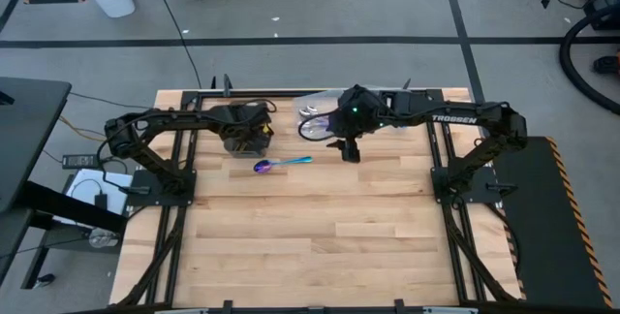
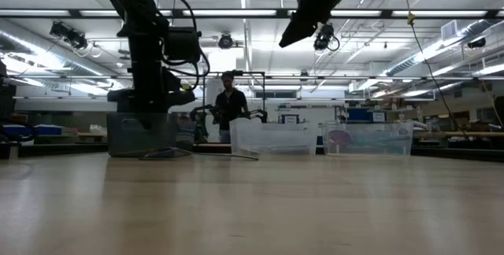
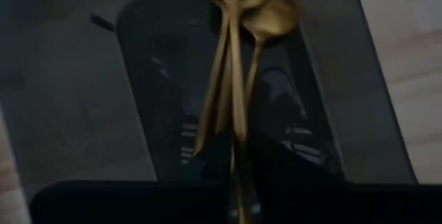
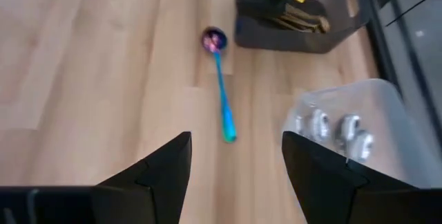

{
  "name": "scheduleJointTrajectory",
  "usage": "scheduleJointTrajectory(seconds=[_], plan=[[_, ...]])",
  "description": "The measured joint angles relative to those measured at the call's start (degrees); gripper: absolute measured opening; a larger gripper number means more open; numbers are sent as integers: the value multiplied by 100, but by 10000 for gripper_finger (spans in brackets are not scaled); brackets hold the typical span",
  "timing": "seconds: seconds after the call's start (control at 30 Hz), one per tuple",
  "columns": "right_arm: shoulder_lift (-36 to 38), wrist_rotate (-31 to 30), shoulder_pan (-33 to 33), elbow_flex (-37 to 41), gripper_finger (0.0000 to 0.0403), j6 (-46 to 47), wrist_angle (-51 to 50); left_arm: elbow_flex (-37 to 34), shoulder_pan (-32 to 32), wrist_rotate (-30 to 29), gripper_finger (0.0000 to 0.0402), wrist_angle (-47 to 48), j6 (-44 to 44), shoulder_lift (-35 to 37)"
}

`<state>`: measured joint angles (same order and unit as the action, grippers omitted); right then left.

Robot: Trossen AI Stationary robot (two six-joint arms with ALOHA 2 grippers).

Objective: Sort silverware by color (type)
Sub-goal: Put the gold spoon into the black bin, then put the blue spoon into the right transparent bin

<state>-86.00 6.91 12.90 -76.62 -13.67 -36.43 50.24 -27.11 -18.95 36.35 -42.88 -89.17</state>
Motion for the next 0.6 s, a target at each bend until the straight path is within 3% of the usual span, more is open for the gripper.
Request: scheduleJointTrajectory(seconds=[0.13, 0.27, 0.4, 0.6], plan=[[-44, 353, -14, -2, 232, 354, 41, 0, 4, 302, 103, 58, -174, 67], [-271, 427, -91, -2, 222, 372, 207, 3, 172, 190, 136, 212, -335, 401], [-650, 476, -245, -2, 214, 322, 497, 0, 455, -119, 147, 356, -419, 923], [-1149, 478, -334, -2, 213, 314, 1065, 3, 717, -46, 148, 333, -352, 1712]])
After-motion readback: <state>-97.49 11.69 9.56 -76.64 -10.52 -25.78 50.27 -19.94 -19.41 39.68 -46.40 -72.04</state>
